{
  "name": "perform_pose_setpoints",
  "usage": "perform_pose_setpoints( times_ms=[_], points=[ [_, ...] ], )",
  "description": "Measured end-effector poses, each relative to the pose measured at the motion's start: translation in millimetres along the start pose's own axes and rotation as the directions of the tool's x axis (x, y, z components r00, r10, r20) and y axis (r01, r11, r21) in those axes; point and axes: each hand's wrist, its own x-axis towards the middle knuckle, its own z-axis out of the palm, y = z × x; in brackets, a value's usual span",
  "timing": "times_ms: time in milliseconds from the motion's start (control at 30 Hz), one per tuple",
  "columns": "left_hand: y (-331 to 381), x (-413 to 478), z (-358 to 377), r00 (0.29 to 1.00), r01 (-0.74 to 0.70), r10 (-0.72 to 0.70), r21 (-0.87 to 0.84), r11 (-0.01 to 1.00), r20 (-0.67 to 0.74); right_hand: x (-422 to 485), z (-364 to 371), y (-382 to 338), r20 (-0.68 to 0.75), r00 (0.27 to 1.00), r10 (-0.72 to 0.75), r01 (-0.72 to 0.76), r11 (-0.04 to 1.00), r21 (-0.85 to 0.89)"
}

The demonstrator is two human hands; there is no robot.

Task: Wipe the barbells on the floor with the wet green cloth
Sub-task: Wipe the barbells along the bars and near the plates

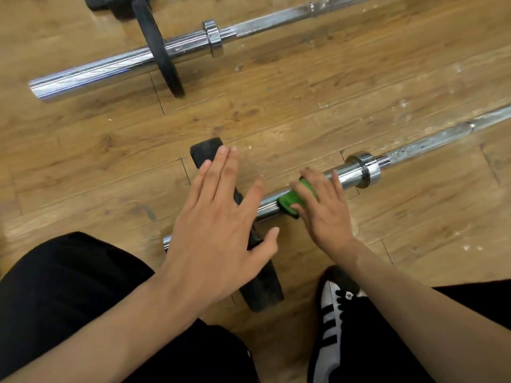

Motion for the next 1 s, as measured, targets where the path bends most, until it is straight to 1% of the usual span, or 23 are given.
perform_pose_setpoints(
  times_ms=[67, 133, 167, 200, 233, 267, 333, 367, 400, 433, 467, 500, 533, 567, 600, 633, 667, 700, 733, 833, 867, 900, 1000],
  points=[
    [-1, 7, 0, 0.999, 0.038, -0.038, -0.017, 0.999, -0.009, 4, -2, 7, -0.047, 0.990, 0.135, -0.134, 0.991, 0.031],
    [-1, 15, -1, 0.996, 0.083, -0.084, -0.032, 0.996, -0.021, 13, 7, -17, -0.120, 0.938, 0.325, -0.316, 0.944, 0.093],
    [-1, 19, -3, 0.994, 0.103, -0.104, -0.031, 0.994, -0.026, 17, 13, -34, -0.142, 0.912, 0.384, -0.368, 0.921, 0.125],
    [-3, 21, -4, 0.992, 0.121, -0.122, -0.024, 0.992, -0.033, 19, 18, -48, -0.135, 0.913, 0.385, -0.365, 0.919, 0.148],
    [-4, 22, -7, 0.989, 0.139, -0.139, -0.008, 0.990, -0.044, 19, 21, -57, -0.104, 0.940, 0.326, -0.307, 0.938, 0.160],
    [-5, 22, -8, 0.987, 0.150, -0.149, 0.010, 0.989, -0.053, 18, 19, -56, -0.062, 0.972, 0.227, -0.216, 0.964, 0.157],
    [-4, 15, -9, 0.986, 0.159, -0.157, 0.038, 0.987, -0.062, 18, 9, -30, -0.021, 0.997, 0.071, -0.068, 0.992, 0.104],
    [-2, 10, -8, 0.985, 0.162, -0.159, 0.045, 0.986, -0.061, 19, 6, -13, -0.022, 0.998, 0.066, -0.064, 0.995, 0.075],
    [1, 6, -5, 0.986, 0.160, -0.158, 0.043, 0.986, -0.056, 21, 2, 0, -0.043, 0.990, 0.131, -0.129, 0.990, 0.057],
    [3, 4, -3, 0.985, 0.164, -0.162, 0.031, 0.986, -0.051, 24, 1, 6, -0.072, 0.970, 0.233, -0.228, 0.972, 0.063],
    [4, 5, -1, 0.984, 0.169, -0.168, 0.015, 0.986, -0.052, 28, 1, 1, -0.099, 0.939, 0.331, -0.323, 0.943, 0.085],
    [4, 9, 1, 0.984, 0.171, -0.171, 0.000, 0.985, -0.059, 33, 3, -12, -0.115, 0.914, 0.388, -0.376, 0.920, 0.113],
    [3, 15, 2, 0.983, 0.171, -0.171, -0.010, 0.985, -0.067, 37, 7, -26, -0.111, 0.917, 0.383, -0.367, 0.920, 0.137],
    [1, 19, 2, 0.983, 0.169, -0.170, -0.010, 0.986, -0.072, 38, 11, -37, -0.081, 0.946, 0.314, -0.299, 0.941, 0.155],
    [-1, 23, 1, 0.983, 0.167, -0.167, -0.006, 0.986, -0.075, 37, 13, -40, -0.035, 0.977, 0.209, -0.201, 0.966, 0.165],
    [-4, 26, 1, 0.983, 0.166, -0.166, -0.004, 0.986, -0.077, 36, 12, -36, 0.005, 0.994, 0.111, -0.111, 0.981, 0.161],
    [-7, 28, 1, 0.982, 0.169, -0.169, -0.006, 0.986, -0.079, 37, 9, -25, 0.026, 0.998, 0.054, -0.057, 0.989, 0.137],
    [-10, 31, 0, 0.982, 0.174, -0.174, -0.014, 0.985, -0.077, 37, 7, -11, 0.030, 0.998, 0.047, -0.050, 0.993, 0.110],
    [-12, 33, -2, 0.981, 0.181, -0.182, -0.025, 0.983, -0.073, 39, 5, 2, 0.018, 0.996, 0.093, -0.094, 0.991, 0.095],
    [-20, 44, -6, 0.976, 0.204, -0.206, -0.043, 0.978, -0.066, 54, 6, 2, -0.084, 0.938, 0.336, -0.325, 0.938, 0.124],
    [-22, 48, -6, 0.979, 0.194, -0.196, -0.041, 0.980, -0.060, 61, 10, -11, -0.098, 0.923, 0.372, -0.358, 0.924, 0.133],
    [-23, 51, -7, 0.981, 0.184, -0.186, -0.037, 0.982, -0.050, 66, 14, -25, -0.089, 0.928, 0.362, -0.349, 0.927, 0.139],
    [-35, 61, -10, 0.981, 0.186, -0.187, -0.031, 0.982, -0.042, 69, 17, -33, -0.034, 0.979, 0.200, -0.193, 0.970, 0.151]
  ],
)
